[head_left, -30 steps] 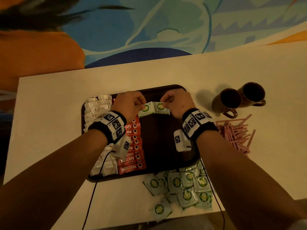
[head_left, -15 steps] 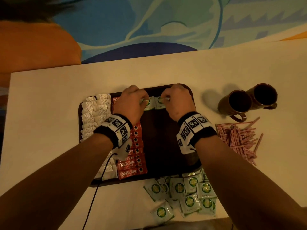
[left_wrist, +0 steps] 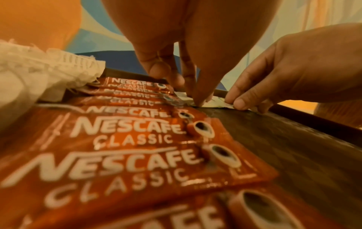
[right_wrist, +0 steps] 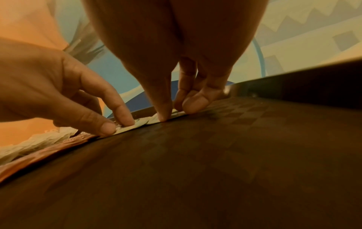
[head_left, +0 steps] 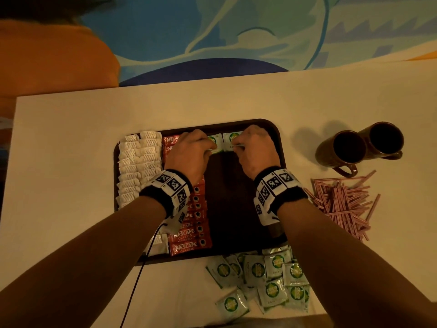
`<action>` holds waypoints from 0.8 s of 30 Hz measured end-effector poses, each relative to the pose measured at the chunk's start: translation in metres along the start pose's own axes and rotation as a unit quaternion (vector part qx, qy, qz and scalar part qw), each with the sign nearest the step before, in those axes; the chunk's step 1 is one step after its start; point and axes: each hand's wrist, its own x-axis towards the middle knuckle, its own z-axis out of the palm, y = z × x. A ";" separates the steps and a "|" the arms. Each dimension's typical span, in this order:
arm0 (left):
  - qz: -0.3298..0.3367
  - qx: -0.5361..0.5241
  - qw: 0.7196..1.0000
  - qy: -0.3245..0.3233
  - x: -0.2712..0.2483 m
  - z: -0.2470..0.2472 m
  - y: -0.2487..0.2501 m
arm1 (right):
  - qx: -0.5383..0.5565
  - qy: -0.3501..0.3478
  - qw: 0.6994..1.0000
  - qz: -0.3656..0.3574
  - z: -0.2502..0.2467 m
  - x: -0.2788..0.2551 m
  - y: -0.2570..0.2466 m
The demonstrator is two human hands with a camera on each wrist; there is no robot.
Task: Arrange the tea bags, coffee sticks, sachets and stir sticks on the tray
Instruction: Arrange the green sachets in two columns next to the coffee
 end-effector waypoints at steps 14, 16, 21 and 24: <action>-0.002 0.006 1.000 0.005 0.010 -0.002 0.000 | -0.009 -0.020 1.000 0.002 -0.004 0.010 -0.005; -0.002 0.003 1.000 0.002 0.011 -0.002 -0.001 | -0.010 -0.024 1.000 0.006 -0.006 0.010 -0.006; -0.005 -0.002 1.000 -0.004 0.010 -0.002 0.001 | -0.012 -0.028 1.000 -0.001 -0.009 0.010 -0.006; -0.003 -0.008 1.000 -0.006 0.010 -0.003 0.003 | -0.005 -0.027 1.000 -0.004 -0.008 0.010 -0.005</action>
